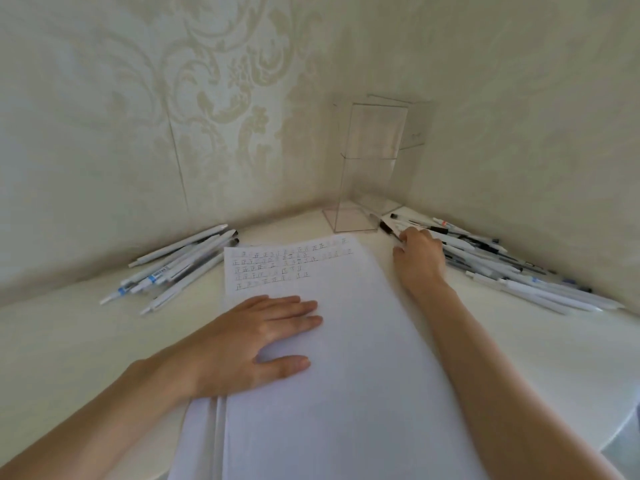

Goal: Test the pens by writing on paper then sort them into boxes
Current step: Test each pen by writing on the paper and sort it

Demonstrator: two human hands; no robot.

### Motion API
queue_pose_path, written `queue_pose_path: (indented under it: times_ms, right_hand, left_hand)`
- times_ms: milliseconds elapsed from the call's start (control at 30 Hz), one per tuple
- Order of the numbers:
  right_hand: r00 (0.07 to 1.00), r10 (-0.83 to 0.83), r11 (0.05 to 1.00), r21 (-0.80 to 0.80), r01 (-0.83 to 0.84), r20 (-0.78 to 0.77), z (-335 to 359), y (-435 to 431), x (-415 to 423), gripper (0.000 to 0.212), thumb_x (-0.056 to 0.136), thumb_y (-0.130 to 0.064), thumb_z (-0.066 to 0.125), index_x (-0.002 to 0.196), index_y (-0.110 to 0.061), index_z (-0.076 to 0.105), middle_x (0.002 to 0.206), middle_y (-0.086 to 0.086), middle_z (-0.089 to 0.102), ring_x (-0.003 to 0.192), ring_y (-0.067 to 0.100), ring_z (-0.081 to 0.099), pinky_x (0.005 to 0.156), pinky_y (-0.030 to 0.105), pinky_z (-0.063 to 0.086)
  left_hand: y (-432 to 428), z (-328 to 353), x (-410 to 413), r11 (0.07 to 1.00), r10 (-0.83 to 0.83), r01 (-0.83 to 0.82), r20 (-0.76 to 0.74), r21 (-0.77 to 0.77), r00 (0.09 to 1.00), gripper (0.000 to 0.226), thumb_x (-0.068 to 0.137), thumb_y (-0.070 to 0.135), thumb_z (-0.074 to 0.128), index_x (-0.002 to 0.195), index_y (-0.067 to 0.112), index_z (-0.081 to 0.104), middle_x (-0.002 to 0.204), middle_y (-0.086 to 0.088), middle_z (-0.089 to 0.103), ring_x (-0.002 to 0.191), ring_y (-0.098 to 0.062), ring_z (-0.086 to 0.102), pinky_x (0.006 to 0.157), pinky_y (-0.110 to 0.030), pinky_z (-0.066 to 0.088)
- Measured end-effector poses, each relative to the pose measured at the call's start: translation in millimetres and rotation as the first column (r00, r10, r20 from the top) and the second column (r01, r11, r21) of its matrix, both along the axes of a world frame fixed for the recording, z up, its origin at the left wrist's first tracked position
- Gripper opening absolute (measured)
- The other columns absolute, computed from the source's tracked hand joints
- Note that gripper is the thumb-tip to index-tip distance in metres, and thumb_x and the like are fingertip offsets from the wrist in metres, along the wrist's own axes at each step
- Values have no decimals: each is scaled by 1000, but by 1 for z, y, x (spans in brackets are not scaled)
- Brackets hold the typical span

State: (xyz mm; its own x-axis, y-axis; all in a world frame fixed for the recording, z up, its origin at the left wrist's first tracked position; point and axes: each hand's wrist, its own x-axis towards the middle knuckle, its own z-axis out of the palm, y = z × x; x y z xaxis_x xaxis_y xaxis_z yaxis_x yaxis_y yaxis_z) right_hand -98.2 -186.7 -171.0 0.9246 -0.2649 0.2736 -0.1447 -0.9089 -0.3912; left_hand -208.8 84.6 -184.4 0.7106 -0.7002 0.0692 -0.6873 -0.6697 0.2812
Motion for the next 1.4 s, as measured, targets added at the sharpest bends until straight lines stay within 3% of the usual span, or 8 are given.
queue_pose_path:
  times_ms: [367,467,667,800,900,1000,1167,1400]
  right_hand:
    - [987,-159,986,49,158,23,3,4,-1,22,88,-4,47,105,5,57,117,25,52,105,40,52,71,33,34]
    - [940,-163,974,202,104,301,18,4,-7,20,91,-6,47,104,6,57,116,23,52,98,38,52,76,32,34]
    - [552,39,902,209,-378,833,50,38,-38,13,92,-10,50,99,-3,58,88,1,56,69,12,48,59,18,36]
    - [678,218,476,530,-702,702,51,75,-58,9,90,-8,56,85,-15,60,71,-5,58,65,10,52,62,22,44]
    - [717,389,175,718,-674,578,38,97,-62,11,83,-7,59,74,-2,57,65,4,61,59,14,54,59,24,44]
    - [706,497,27,804,-594,505,24,111,-65,10,83,-8,59,73,-6,60,67,3,64,59,19,58,59,28,44]
    - [714,507,-38,839,-542,484,17,116,-67,11,81,-17,59,75,-7,59,66,3,60,60,19,53,60,28,41]
    - [656,690,165,817,-553,305,14,118,-69,11,91,-6,56,81,-5,53,55,3,45,53,14,38,54,21,32]
  left_hand:
    - [0,-3,-2,985,54,-41,72,-169,996,66,81,76,18,132,43,43,140,34,26,129,15,16,106,-6,8]
    - [2,-4,-1,973,99,-69,129,-219,987,60,87,68,22,125,34,54,133,28,39,122,10,31,102,-9,20]
    - [2,0,1,933,250,-139,321,-331,914,40,92,43,38,116,22,61,123,11,54,109,-6,52,90,-23,41]
    - [3,11,2,829,443,-200,394,-522,806,41,92,37,44,125,13,51,127,-1,48,116,-17,48,97,-32,39]
    - [7,20,2,766,571,-264,433,-585,698,44,91,34,50,125,7,49,126,-8,49,118,-21,45,99,-33,34]
    - [11,19,2,762,609,-369,394,-533,688,41,90,41,43,113,10,58,107,-4,60,99,-23,54,83,-34,41]
    - [9,10,5,759,547,-373,211,-534,810,28,94,36,42,96,11,56,85,5,54,78,-13,50,66,-32,40]
    - [1,8,1,828,449,-368,106,-424,887,36,96,40,32,95,8,49,87,-2,58,75,-21,56,69,-42,45]
